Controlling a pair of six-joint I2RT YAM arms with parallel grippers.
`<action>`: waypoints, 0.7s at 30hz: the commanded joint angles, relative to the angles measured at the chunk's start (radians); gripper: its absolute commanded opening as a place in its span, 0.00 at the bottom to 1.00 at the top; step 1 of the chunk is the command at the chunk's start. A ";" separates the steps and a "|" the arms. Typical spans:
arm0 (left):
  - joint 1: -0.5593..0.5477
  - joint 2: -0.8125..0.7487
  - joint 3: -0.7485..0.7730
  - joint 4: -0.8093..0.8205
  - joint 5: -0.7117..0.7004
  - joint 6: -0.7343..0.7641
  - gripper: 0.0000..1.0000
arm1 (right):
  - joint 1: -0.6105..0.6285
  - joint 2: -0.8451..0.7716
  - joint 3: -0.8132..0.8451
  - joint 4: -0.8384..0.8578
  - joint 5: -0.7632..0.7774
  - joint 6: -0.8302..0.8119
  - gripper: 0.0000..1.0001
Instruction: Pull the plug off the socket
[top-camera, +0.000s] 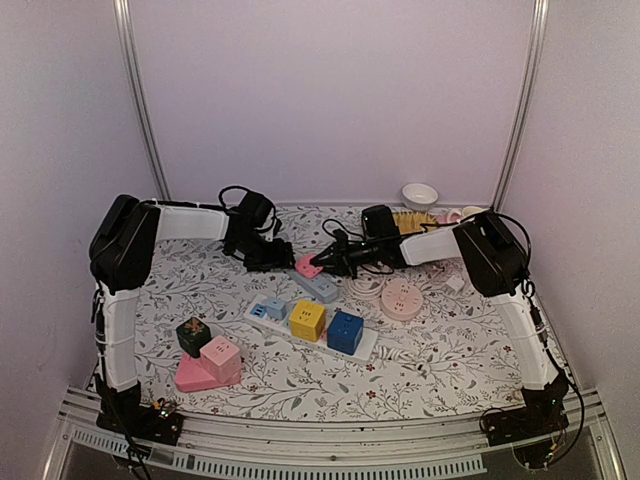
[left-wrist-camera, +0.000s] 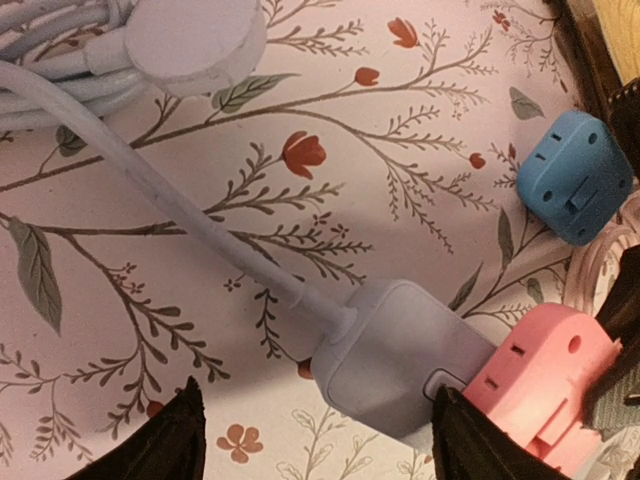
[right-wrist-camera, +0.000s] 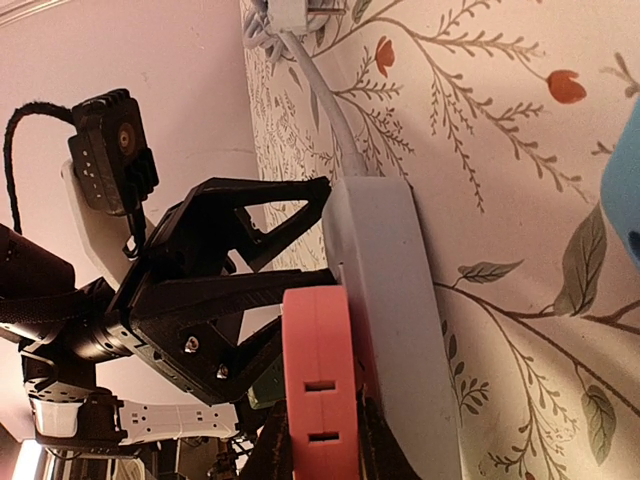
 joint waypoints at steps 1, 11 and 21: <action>-0.026 0.099 -0.068 -0.159 -0.047 0.040 0.77 | -0.019 -0.067 0.026 0.204 -0.001 0.102 0.03; -0.028 0.091 -0.100 -0.140 -0.044 0.034 0.78 | -0.019 -0.140 -0.033 0.280 0.028 0.228 0.03; -0.032 0.081 -0.141 -0.117 -0.045 0.019 0.78 | -0.019 -0.150 -0.034 0.391 0.003 0.330 0.03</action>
